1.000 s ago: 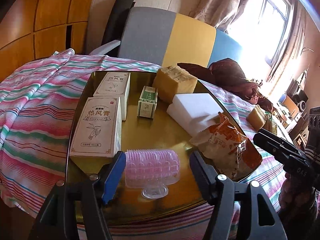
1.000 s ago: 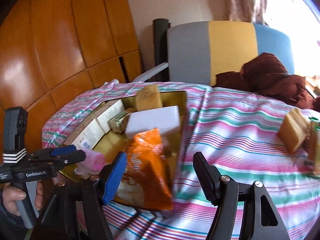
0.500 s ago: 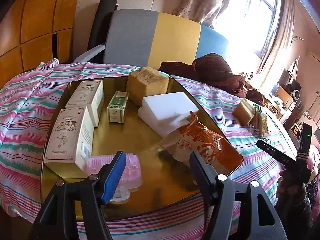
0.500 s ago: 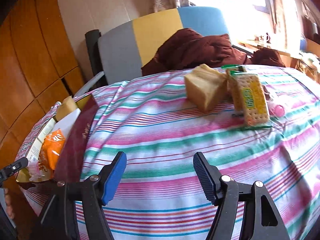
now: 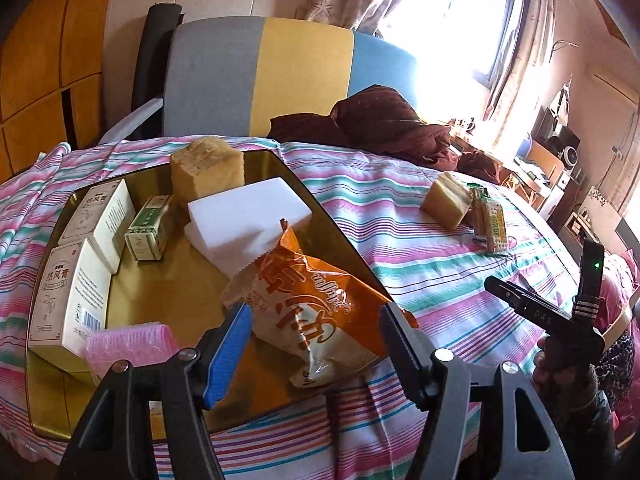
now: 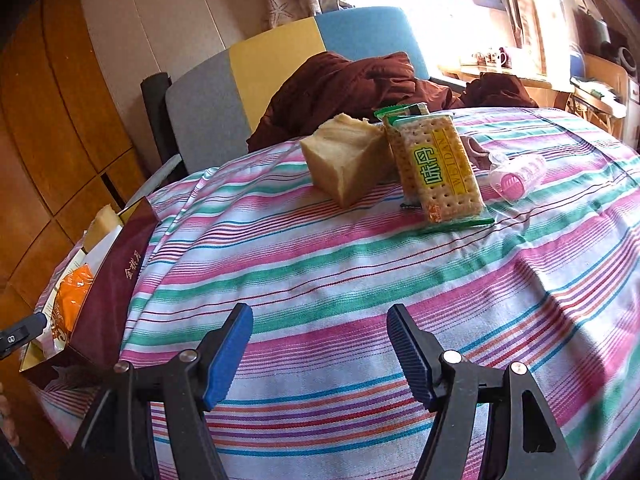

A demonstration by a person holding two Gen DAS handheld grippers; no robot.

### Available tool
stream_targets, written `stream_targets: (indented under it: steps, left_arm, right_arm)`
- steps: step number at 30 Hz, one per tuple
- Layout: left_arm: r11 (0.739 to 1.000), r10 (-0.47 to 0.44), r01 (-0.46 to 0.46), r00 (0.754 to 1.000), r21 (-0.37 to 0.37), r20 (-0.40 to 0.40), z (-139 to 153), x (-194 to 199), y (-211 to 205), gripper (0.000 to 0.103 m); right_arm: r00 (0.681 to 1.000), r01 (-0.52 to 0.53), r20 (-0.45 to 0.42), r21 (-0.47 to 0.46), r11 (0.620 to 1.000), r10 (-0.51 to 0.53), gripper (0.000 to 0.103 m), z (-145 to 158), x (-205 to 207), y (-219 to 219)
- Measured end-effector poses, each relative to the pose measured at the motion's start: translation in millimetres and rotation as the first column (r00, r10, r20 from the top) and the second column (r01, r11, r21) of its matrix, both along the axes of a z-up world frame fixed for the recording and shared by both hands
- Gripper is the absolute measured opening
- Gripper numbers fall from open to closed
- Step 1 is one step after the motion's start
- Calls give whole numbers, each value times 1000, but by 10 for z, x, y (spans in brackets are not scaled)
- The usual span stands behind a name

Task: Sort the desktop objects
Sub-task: 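Move both open tools back to the remaining items on the bed, then grasp the yellow sponge with the left tool and lift it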

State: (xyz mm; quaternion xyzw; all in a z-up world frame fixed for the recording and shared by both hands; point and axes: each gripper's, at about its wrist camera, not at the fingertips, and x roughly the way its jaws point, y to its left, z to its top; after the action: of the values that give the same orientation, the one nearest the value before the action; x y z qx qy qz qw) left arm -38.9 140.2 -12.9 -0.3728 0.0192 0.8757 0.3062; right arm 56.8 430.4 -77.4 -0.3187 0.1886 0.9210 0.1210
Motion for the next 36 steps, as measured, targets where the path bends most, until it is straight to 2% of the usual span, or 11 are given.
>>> stream_targets:
  steps: [8,13,17,24,26,29,36]
  left_arm:
    - [996,-85,85,996,-2,-19,92,40,440,68]
    - [980,-194,193,981,-42,-3,12,44,1017,68]
    - [970,-232,232,973,-75,7,-14,-22,1423,68]
    - [956,-258,257,966,-142,10,-55,-239,2102,70]
    - [940,-293,290,956,-182,7,-86,-288,2308,78]
    - [912,-348,340,938,-231,8,-128,-360,2594,82]
    - [822,-467,433,884,-369,-1,-216,-583,3092,83]
  right_arm:
    - [995,97,-9,12,995,-97,75,37,120,306]
    - [988,157,9,15,988,-157,77,25,190,536]
    - [983,184,8,21,983,-184,78,20,210,669]
    - [983,180,-36,-43,983,-182,78,-53,239,777]
    - [983,176,-45,-70,982,-179,78,-76,253,807]
    - [983,167,-63,-99,981,-174,80,-98,266,832]
    - [982,128,-118,-165,978,-149,85,-135,296,885]
